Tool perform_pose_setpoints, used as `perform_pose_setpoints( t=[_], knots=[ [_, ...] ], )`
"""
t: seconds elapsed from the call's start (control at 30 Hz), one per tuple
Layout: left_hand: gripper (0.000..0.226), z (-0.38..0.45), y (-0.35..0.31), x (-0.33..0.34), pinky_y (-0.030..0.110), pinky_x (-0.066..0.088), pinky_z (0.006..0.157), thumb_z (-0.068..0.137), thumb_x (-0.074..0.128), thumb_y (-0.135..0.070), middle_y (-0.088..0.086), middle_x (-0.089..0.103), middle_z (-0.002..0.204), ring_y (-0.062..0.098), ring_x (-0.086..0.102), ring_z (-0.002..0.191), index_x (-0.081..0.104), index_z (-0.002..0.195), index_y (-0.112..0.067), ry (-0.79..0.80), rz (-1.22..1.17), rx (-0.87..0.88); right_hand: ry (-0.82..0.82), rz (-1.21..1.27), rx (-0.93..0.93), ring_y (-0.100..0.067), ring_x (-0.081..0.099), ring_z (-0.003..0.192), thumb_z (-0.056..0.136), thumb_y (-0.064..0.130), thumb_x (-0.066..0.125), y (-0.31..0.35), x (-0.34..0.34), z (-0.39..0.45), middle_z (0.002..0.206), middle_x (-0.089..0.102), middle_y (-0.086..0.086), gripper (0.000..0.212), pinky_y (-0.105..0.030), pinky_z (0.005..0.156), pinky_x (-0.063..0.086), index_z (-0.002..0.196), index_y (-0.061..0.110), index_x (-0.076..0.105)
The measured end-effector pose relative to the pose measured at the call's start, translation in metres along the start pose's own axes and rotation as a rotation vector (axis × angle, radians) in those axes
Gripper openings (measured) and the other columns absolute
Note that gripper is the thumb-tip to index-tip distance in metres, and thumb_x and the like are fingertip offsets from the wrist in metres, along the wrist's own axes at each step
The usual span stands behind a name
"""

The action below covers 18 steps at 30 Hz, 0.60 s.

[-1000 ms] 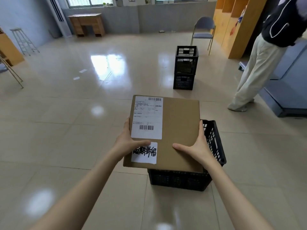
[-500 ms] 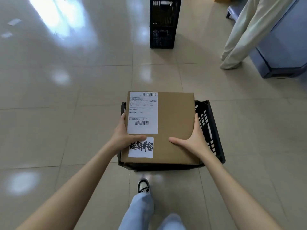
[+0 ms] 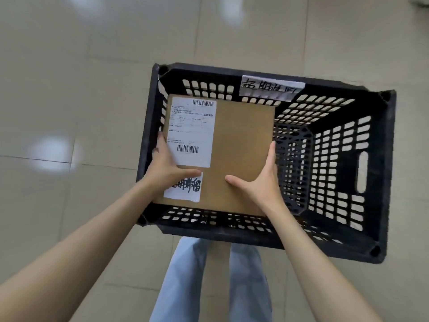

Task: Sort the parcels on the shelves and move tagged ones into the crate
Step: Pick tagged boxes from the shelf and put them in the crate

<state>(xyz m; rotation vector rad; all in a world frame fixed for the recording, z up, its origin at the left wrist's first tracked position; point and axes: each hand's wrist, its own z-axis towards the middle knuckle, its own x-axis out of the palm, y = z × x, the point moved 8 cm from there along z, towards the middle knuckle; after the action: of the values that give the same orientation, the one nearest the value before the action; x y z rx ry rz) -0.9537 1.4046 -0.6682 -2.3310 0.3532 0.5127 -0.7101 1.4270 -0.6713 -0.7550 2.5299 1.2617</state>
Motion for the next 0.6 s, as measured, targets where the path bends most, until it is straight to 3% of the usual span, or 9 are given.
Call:
perform_pose_setpoints(
  t=[0.13, 0.23, 0.43, 0.6],
  knots=[
    [0.127, 0.034, 0.012, 0.021, 0.041, 0.030, 0.107, 0.054, 0.086, -0.035, 0.013, 0.031, 0.135, 0.028, 0.033, 0.128, -0.001, 0.145, -0.032, -0.058, 0.120, 0.027, -0.018, 0.001, 0.011, -0.021, 0.023, 0.141, 0.057, 0.045, 0.085, -0.027, 0.016, 0.045, 0.156, 0.015, -0.005, 0.134, -0.039, 0.112, 0.021, 0.146, 0.039, -0.015],
    [0.126, 0.057, 0.017, 0.034, 0.047, 0.033, 0.106, 0.056, 0.085, -0.033, 0.015, 0.028, 0.137, 0.034, 0.034, 0.125, -0.004, 0.146, -0.032, -0.090, 0.195, 0.002, -0.042, 0.015, 0.004, -0.013, 0.023, 0.138, 0.057, 0.043, 0.086, -0.043, 0.026, 0.071, 0.155, 0.015, 0.000, 0.135, -0.025, 0.102, 0.017, 0.147, 0.037, -0.014],
    [0.114, 0.082, 0.035, 0.054, 0.050, 0.027, 0.109, 0.066, 0.081, -0.029, 0.021, 0.021, 0.142, 0.037, 0.023, 0.131, 0.001, 0.147, -0.017, -0.098, 0.332, 0.024, -0.015, 0.017, 0.055, -0.017, 0.021, 0.140, 0.062, 0.039, 0.085, -0.077, 0.051, 0.096, 0.156, 0.012, -0.007, 0.134, -0.023, 0.098, 0.016, 0.146, 0.036, -0.019],
    [0.074, 0.090, 0.040, 0.063, 0.044, 0.035, 0.102, 0.078, 0.069, -0.018, 0.017, 0.021, 0.146, 0.031, 0.022, 0.133, 0.026, 0.137, -0.010, -0.170, 0.531, 0.111, -0.023, 0.007, 0.015, -0.015, 0.021, 0.140, 0.064, 0.033, 0.085, -0.082, 0.057, 0.106, 0.154, 0.013, -0.008, 0.132, -0.022, 0.102, 0.013, 0.148, 0.032, -0.018]
  ],
)
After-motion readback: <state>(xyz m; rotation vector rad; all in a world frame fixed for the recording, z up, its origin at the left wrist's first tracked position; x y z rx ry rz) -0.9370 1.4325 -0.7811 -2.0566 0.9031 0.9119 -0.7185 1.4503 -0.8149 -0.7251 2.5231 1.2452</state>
